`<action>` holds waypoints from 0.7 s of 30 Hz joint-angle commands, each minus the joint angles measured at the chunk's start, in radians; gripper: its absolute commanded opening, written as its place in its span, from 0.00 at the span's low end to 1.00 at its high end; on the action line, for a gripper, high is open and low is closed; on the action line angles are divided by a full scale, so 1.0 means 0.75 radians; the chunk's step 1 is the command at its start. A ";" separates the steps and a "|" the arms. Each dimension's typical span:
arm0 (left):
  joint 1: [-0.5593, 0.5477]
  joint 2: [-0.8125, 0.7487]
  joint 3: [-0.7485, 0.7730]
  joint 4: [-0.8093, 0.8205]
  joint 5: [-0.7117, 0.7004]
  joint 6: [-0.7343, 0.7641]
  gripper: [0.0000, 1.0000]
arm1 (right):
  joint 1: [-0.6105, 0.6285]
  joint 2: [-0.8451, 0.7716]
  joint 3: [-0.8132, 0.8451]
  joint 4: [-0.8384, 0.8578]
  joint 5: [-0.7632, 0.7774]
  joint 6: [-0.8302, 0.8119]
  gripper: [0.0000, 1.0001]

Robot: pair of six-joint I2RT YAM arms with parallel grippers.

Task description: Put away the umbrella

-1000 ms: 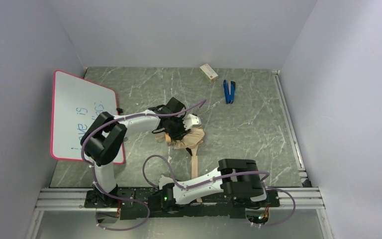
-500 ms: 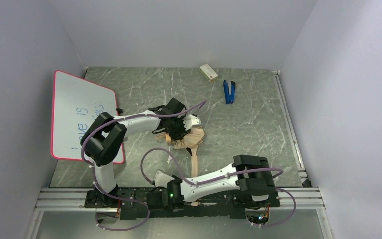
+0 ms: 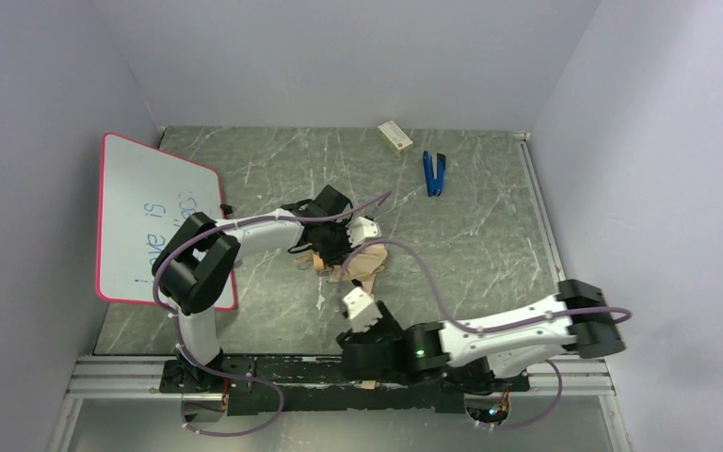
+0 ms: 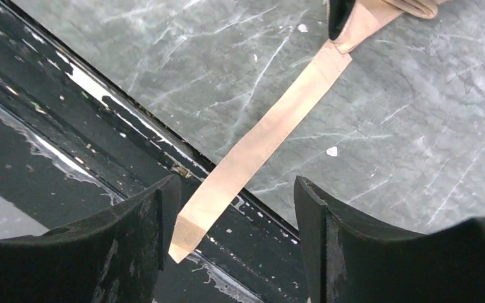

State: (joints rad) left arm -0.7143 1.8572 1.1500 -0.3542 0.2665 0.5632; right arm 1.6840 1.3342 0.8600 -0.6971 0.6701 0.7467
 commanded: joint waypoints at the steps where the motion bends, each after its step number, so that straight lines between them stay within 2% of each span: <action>1: -0.004 0.063 -0.059 0.028 -0.180 0.057 0.05 | 0.015 -0.308 -0.217 0.326 0.106 0.113 0.70; 9: -0.009 0.057 -0.068 0.047 -0.200 0.068 0.05 | -0.623 -0.829 -0.485 0.349 -0.006 0.128 0.70; 11: -0.008 0.054 -0.071 0.053 -0.203 0.068 0.05 | -0.815 -0.861 -0.510 0.375 -0.093 0.079 0.70; 14: -0.011 0.059 -0.068 0.055 -0.198 0.067 0.05 | -1.135 -0.765 -0.498 0.508 -0.365 -0.088 0.71; 18: -0.017 0.051 -0.080 0.070 -0.206 0.075 0.05 | -1.486 -0.466 -0.386 0.703 -0.629 -0.260 0.73; 21: -0.023 0.043 -0.105 0.111 -0.224 0.094 0.05 | -1.660 -0.243 -0.287 0.865 -0.826 -0.349 0.73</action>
State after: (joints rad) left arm -0.7280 1.8473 1.1297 -0.3119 0.2314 0.5819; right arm 0.5751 1.0061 0.5491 -0.2577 0.2962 0.6216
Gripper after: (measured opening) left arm 0.378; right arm 0.724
